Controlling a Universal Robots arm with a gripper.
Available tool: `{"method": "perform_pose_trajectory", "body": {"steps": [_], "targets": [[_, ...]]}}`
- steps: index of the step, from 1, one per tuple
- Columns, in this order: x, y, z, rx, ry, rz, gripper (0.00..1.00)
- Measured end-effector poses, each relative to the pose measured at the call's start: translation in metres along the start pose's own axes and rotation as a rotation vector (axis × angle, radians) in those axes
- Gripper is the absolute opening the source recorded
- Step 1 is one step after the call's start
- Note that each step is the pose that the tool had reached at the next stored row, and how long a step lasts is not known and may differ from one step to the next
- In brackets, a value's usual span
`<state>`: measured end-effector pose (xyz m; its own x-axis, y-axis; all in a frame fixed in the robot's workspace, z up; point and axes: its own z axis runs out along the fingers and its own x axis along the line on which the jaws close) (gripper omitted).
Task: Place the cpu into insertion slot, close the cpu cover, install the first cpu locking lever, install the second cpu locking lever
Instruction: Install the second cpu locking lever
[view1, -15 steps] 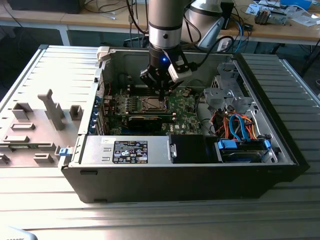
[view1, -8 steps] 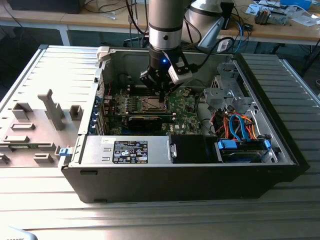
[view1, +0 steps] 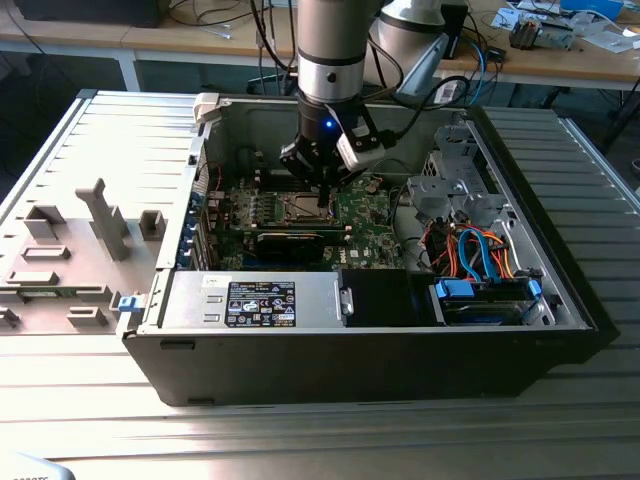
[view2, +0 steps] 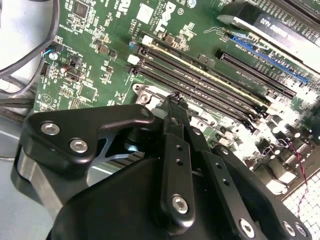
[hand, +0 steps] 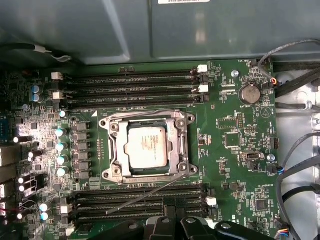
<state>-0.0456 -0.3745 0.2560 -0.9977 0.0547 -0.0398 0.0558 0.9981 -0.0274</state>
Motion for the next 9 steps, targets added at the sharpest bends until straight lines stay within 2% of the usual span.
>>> {"method": "perform_pose_trajectory", "body": {"steps": [9], "targets": [[-0.0005,-0.0095,0.0003,0.0000,0.0000,0.000,0.11]]}}
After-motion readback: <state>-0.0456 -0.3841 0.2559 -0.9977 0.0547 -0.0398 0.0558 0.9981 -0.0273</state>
